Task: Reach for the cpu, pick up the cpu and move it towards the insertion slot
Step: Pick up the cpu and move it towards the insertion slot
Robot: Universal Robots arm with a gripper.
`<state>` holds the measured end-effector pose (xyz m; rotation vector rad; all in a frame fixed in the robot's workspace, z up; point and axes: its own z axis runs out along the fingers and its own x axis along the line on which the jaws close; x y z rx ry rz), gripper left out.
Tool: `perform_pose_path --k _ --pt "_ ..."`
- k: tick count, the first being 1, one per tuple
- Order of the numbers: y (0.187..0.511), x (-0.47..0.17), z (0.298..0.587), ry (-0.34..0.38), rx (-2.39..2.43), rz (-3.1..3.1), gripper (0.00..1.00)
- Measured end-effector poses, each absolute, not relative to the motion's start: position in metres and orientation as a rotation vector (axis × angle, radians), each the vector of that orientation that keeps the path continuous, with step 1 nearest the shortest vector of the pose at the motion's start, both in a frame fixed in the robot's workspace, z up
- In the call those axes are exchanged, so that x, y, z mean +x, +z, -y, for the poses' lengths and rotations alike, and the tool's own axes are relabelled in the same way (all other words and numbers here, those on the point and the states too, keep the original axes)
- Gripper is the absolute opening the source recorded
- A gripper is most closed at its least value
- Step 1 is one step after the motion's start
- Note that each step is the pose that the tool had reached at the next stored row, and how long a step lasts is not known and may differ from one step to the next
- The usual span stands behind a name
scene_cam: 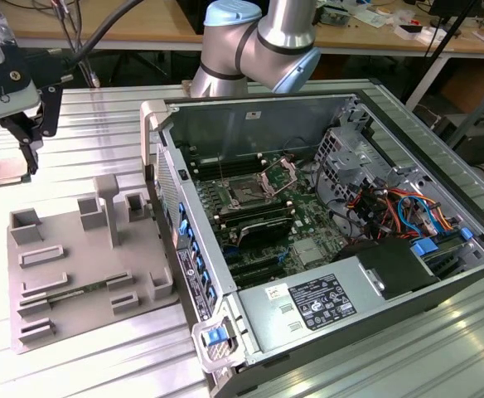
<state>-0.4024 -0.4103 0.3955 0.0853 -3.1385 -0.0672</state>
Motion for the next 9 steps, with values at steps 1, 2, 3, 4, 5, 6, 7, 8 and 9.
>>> perform_pose_path --k 1,2,3,4,5,6,7,8,9 --pt "0.3955 -0.4015 0.4103 -0.067 0.085 3.138 0.55" --pt "0.3955 -0.4006 0.4103 -0.067 0.085 3.138 0.55" --pt "0.3955 -0.3991 0.4103 -0.067 0.085 3.139 0.55" --pt "0.3955 -0.3983 0.4103 -0.067 0.085 3.139 0.55" --pt "0.3955 -0.3975 0.4103 -0.067 0.085 3.138 0.55" --pt "0.3955 -0.3966 0.4104 -0.067 0.085 3.138 0.55" --pt "0.3955 -0.3956 0.4104 -0.067 0.085 3.138 0.55" --pt "0.3955 -0.3939 0.4103 -0.067 0.085 3.138 0.55" --pt "0.3955 -0.3926 0.4103 -0.067 0.085 3.139 0.55"
